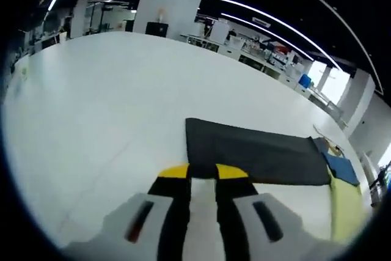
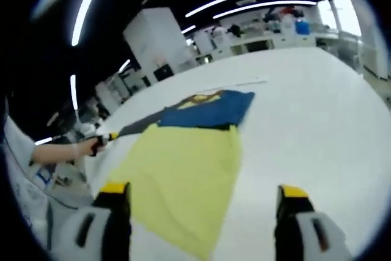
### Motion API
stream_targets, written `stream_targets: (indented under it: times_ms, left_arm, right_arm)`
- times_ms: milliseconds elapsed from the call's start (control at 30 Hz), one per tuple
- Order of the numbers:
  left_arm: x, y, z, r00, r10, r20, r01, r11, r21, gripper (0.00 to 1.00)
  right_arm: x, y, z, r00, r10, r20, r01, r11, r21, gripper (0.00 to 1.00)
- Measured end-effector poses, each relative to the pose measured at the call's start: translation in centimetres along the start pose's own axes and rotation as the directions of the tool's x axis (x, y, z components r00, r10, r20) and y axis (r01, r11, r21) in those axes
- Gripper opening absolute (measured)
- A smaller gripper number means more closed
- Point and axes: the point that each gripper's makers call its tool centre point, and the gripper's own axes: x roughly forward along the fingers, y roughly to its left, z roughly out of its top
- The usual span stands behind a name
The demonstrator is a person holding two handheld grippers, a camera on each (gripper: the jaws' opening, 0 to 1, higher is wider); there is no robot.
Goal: Fold the garment on the visible template until the final outline fits inside the template.
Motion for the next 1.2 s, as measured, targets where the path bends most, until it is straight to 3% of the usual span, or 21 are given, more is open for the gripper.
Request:
stream_targets:
  times_ms: [33,233,367,500,767,1000,1100,1167,1200]
  left_arm:
    - [0.0,-0.2,0.2,1.0,-0.006,0.011,0.007,0.998,-0.058,0.0]
    - [-0.1,-0.2,0.7,1.0,-0.016,-0.014,0.016,0.999,-0.043,0.0]
    - [-1.0,-1.4,2.3,0.998,-0.064,0.029,0.066,0.994,-0.091,0.0]
    - [-1.8,-3.7,3.7,0.991,-0.126,0.048,0.129,0.99,-0.054,0.0]
    - [-3.3,-12.1,4.8,0.941,-0.336,0.047,0.336,0.942,-0.011,0.0]
    - [-4.0,-18.6,4.4,0.902,-0.431,0.018,0.43,0.902,0.02,0.0]
    - [-4.0,-22.5,4.1,0.868,-0.497,-0.002,0.497,0.868,0.009,0.0]
    - [-3.9,-24.0,4.1,0.861,-0.509,-0.01,0.509,0.86,0.025,0.0]
    - [-4.0,-25.3,4.1,0.85,-0.527,-0.01,0.527,0.85,0.015,0.0]
  right_arm:
    - [0.0,-0.1,-0.1,1.0,0.001,0.001,-0.001,1.0,0.007,1.0]
    - [0.3,0.1,-0.6,1.0,0.01,-0.006,-0.01,1.0,0.005,1.0]
    - [0.4,0.4,-0.6,1.0,0.019,0.001,-0.019,1.0,0.01,1.0]
    - [0.7,0.5,-0.3,1.0,0.025,0.011,-0.025,1.0,0.012,1.0]
    - [0.9,0.0,1.1,0.998,0.021,0.052,-0.021,1.0,0.002,1.0]
    - [0.6,0.0,1.2,0.997,0.028,0.074,-0.028,1.0,-0.005,1.0]
    - [0.5,0.0,1.7,0.994,0.037,0.104,-0.041,0.999,0.032,1.0]
    - [0.4,0.4,1.9,0.992,0.042,0.123,-0.049,0.998,0.05,1.0]
    - [0.3,0.2,2.0,0.991,0.041,0.125,-0.047,0.998,0.046,1.0]
